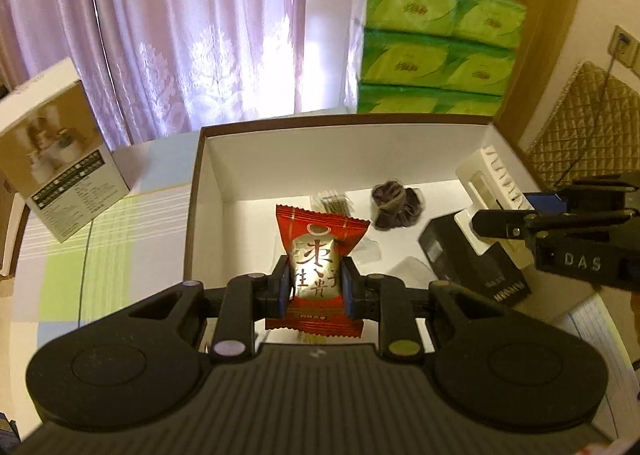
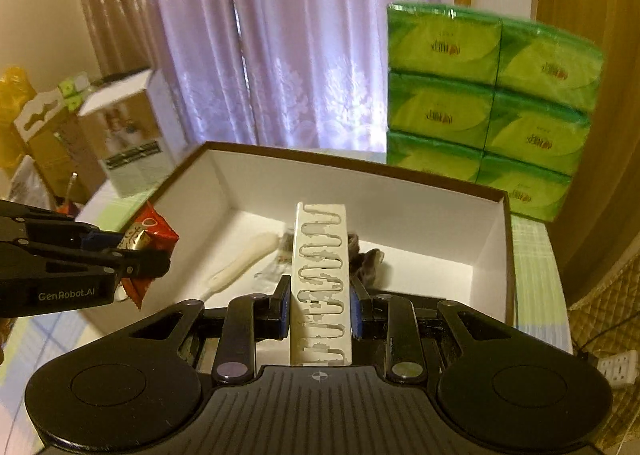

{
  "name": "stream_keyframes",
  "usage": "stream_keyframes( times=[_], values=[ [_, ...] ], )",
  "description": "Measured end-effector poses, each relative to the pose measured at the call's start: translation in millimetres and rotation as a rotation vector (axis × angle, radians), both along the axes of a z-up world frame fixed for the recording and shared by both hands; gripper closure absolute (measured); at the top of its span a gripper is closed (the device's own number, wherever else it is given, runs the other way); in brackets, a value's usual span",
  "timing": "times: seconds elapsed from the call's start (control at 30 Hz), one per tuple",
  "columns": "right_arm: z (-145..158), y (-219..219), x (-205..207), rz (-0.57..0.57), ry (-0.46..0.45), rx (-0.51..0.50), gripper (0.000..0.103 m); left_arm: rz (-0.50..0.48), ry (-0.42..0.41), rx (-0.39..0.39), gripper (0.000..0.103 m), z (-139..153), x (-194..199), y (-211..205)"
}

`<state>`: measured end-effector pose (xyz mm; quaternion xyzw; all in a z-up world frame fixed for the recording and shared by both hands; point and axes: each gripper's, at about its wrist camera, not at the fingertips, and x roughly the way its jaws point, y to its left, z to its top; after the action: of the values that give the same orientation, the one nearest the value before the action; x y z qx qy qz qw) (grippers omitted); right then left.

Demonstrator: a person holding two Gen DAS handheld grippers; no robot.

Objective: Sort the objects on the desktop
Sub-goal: 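Lift red candy with left tool while right tool carries holder over brown box, then open left tool to drop candy in box while right tool releases holder inside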

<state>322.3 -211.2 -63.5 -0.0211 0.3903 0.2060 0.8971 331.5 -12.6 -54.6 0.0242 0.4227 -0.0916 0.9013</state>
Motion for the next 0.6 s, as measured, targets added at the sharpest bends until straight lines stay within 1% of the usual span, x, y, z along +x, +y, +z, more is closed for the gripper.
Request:
stream_keyframes(
  times=[0.27,0.4,0.53,0.6],
  values=[
    [-26.2,8.6,39.6,-0.010,0.068,-0.016,0.078,0.002,0.073,0.030,0.082,-33.8,49.3,-6.0],
    [-36.0,10.9,51.6,-0.011,0.087,-0.023,0.078,0.009,0.103,0.045,0.082,-50.2,65.5,-8.0],
    [-41.8,13.6,60.5,-0.011,0.098,-0.031,0.078,0.014,0.115,0.053,0.081,-60.5,77.5,-9.4],
    [-44.3,14.5,64.0,-0.010,0.103,-0.032,0.078,0.014,0.119,0.057,0.078,-62.6,81.4,-10.4]
  ],
)
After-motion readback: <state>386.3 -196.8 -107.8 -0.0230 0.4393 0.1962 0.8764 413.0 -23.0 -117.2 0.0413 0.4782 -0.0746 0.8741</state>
